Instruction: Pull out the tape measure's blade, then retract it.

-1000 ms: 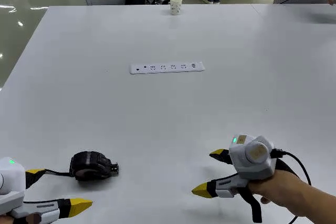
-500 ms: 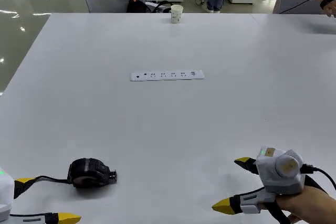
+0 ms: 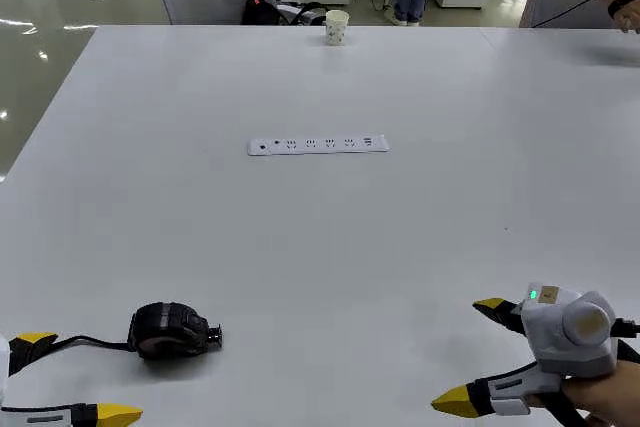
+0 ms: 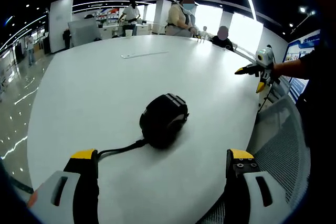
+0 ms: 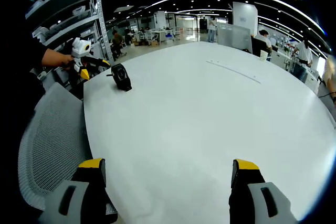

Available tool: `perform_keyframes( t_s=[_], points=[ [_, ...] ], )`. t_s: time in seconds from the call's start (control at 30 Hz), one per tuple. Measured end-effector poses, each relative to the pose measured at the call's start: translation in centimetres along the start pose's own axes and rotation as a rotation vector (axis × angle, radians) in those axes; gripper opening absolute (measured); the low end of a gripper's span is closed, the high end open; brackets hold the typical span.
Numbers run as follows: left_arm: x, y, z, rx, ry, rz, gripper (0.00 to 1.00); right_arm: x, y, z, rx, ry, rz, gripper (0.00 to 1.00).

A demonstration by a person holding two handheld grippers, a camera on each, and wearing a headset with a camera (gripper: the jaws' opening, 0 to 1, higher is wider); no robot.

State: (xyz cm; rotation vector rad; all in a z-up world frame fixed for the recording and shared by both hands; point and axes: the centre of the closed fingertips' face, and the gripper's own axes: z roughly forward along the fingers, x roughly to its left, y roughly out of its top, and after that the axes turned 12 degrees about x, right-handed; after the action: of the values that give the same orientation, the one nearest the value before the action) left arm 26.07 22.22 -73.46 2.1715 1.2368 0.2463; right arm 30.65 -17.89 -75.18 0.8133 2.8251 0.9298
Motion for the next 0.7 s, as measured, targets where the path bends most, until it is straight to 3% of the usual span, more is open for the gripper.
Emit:
perform_keyframes(
  t_s=[0.33,0.63,0.7],
  points=[
    [0.4,-0.5,-0.1,0.006,0.010,-0.003,0.99,-0.1,-1.2,-0.3,0.008,-0.007,0.009,0.99],
    [-0.1,-1.3,0.1,0.038,-0.014,-0.002,0.99,-0.1,-1.0,-0.4,0.000,-0.011,0.019,0.99],
    [0.1,-1.1,0.1,0.031,0.000,0.012,0.99,-0.1,-0.9,-0.5,-0.005,-0.013,0.018,0.99]
  ],
)
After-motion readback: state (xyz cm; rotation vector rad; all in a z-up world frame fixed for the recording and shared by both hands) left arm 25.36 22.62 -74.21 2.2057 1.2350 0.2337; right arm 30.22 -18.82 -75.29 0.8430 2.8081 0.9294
